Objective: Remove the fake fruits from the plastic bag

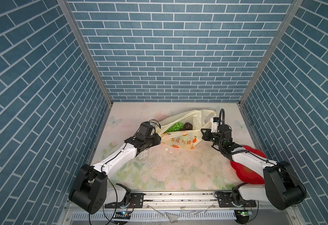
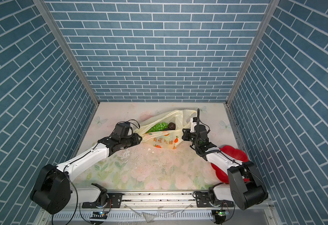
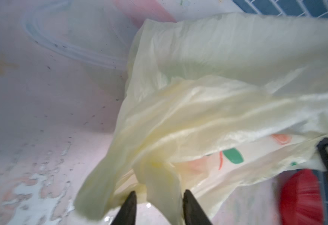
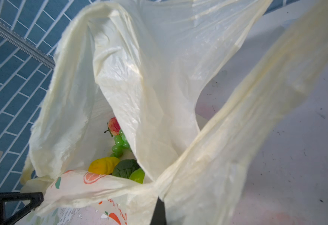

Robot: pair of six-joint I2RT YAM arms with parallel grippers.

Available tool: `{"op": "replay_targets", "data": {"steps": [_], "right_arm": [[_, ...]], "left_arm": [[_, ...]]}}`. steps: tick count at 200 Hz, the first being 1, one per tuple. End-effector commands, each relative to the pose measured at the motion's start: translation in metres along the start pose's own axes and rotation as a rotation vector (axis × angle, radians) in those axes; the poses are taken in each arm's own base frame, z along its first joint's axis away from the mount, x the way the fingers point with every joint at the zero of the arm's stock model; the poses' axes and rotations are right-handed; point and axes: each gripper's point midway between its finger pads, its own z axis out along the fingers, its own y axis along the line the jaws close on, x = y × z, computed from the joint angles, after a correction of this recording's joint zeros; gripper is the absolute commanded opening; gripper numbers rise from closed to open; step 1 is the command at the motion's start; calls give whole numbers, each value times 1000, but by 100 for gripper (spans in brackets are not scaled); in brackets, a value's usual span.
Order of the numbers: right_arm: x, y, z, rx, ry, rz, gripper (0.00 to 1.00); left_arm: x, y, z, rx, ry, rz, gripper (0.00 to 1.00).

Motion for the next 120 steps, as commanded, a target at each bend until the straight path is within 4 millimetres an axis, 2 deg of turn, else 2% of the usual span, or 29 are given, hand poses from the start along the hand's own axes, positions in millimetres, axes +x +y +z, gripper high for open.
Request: {"op": "replay_targets", "data": {"steps": [1, 15, 29, 41, 57, 79, 120], "right_arm": [[-21, 15, -9, -46, -66, -19, 0], [-20, 15, -9, -40, -56, -23, 0], [-18, 17, -9, -40, -48, -30, 0], [-19, 20, -9, -41, -47, -39, 0], [-19, 26, -10, -48, -45, -55, 0], [-21, 32, -12, -51, -52, -75, 0], [-24, 39, -18, -56, -61, -99, 0]], "left_arm": [[-9, 28, -38, -190, -36, 76, 61], [-14, 35, -58, -272, -60, 117, 69], [-21, 32, -76, -332, -93, 184, 74], [-25, 16, -85, -351, -116, 272, 76], [-31, -16, -90, -357, -146, 406, 78], [-35, -48, -74, -373, -117, 554, 80], [-38, -53, -20, -512, 19, 671, 83]]}}
